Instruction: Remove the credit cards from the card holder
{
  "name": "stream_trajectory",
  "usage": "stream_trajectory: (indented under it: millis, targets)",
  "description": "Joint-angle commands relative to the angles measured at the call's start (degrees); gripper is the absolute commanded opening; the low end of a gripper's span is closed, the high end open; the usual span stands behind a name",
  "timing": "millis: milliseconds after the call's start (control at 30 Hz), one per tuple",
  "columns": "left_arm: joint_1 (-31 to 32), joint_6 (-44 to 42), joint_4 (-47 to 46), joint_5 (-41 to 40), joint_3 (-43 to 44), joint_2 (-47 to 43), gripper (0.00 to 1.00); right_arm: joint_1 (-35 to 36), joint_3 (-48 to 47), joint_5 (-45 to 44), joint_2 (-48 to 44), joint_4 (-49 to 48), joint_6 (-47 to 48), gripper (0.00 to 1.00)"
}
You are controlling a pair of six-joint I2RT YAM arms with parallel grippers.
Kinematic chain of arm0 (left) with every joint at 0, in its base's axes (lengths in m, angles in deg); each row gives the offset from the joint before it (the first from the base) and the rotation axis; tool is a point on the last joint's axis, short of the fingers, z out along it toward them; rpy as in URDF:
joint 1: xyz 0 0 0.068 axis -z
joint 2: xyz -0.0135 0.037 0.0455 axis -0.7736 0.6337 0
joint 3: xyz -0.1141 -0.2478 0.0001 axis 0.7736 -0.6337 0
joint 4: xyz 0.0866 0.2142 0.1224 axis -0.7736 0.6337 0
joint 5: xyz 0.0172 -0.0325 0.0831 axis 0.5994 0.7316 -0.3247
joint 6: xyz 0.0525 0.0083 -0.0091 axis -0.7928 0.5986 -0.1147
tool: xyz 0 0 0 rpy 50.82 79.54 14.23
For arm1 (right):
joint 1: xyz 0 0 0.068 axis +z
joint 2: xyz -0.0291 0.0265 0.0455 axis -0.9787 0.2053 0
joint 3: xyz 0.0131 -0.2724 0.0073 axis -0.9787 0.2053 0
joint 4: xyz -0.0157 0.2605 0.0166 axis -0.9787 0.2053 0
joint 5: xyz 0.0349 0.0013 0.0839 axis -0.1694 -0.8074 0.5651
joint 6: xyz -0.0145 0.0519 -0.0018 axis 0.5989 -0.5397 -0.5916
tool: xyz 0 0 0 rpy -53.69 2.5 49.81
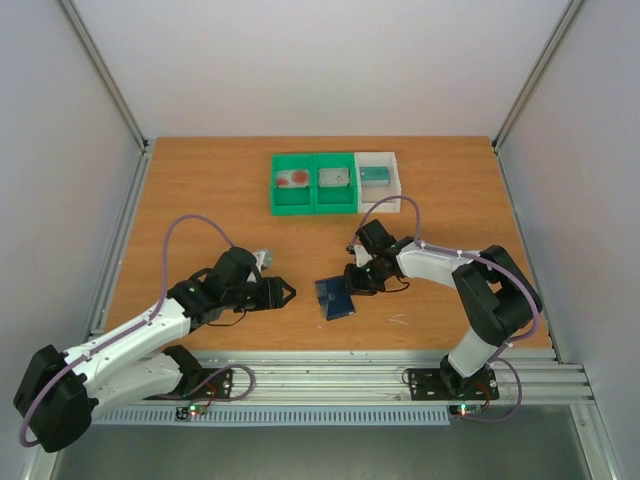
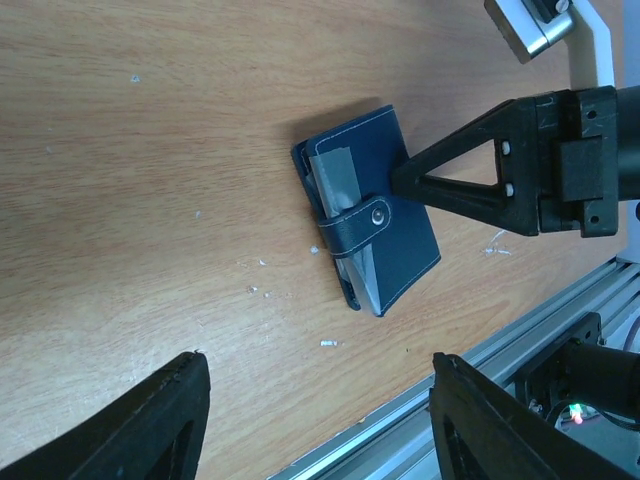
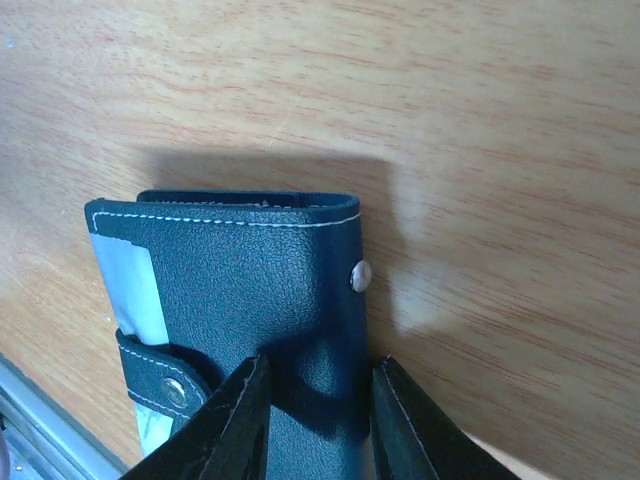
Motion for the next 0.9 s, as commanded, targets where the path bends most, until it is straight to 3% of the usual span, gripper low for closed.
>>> stream_trajectory:
  millis: [0,233,433,633,867]
  targets:
    - [0.43,0.42,-3.29,-0.81,-0.80,-0.01,0.61,-0.12,1.12,1.82,1.20,-1.23,0.63,0.27]
    - [0.48,0.53,-4.24,-0.34,-1.26,1.22,0.58,-0.15,2.35,5.86,0.37,-3.38,-2.12,0.21]
    - [0.90,0.88,-4.95,0.16,-1.58,1.57,0.55,-0.12,4.43,6.25,0.68,-5.81,-3.79,0.29]
    - [0.95,1.02,-4.60,0.14,-1.67,1.24,0.54,-0.15,5.84,8.36,2.43,-9.06,-5.21,0.31]
    - [1.05,1.44,-3.05,-0.60,-1.65,-0.05,0.53,-0.15,5.97,8.66,-1.77,-7.44,-5.86,0.10]
